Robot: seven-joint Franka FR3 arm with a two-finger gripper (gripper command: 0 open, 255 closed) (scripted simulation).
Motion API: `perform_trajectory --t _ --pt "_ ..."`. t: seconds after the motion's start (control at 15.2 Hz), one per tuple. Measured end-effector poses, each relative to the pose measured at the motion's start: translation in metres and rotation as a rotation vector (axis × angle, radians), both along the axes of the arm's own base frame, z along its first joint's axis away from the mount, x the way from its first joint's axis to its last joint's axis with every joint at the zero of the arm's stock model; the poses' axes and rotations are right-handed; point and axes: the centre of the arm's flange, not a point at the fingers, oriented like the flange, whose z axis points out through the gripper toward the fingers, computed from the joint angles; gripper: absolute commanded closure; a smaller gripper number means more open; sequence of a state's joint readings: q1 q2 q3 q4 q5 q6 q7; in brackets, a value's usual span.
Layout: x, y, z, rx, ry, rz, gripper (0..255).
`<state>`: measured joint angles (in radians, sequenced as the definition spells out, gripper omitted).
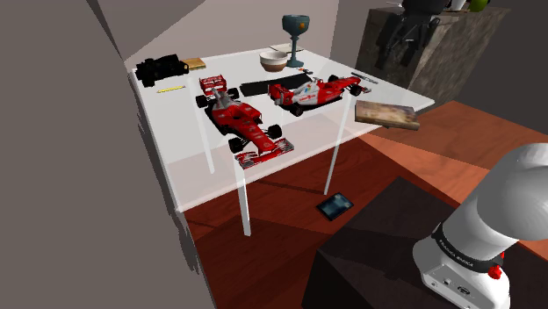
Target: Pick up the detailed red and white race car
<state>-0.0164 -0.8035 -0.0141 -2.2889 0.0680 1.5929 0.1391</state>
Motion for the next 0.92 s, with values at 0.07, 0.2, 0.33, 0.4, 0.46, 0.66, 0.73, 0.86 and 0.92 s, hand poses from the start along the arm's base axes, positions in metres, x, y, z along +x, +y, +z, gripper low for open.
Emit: perform_trajectory --t 0.07,0.2,0.33,0.4,0.46,0.66,0.73,0.86,0.92 --pt "0.0 0.0 0.0 0.0 0.0 0.0 0" --pt "0.015 0.0 -0.004 0.001 0.002 -0.034 0" --pt "0.039 0.001 -0.014 0.002 0.005 -0.086 0" --pt "0.05 0.002 -0.016 0.003 0.006 -0.113 0" --pt "0.061 0.0 -0.019 0.004 0.007 -0.142 0" --pt "0.096 -0.002 -0.03 0.006 0.011 -0.228 0" --pt "0.108 -0.004 -0.035 0.007 0.012 -0.256 0" --pt "0.135 -0.013 -0.042 0.008 0.015 -0.314 0" --pt "0.148 -0.016 -0.049 0.009 0.016 -0.343 0"
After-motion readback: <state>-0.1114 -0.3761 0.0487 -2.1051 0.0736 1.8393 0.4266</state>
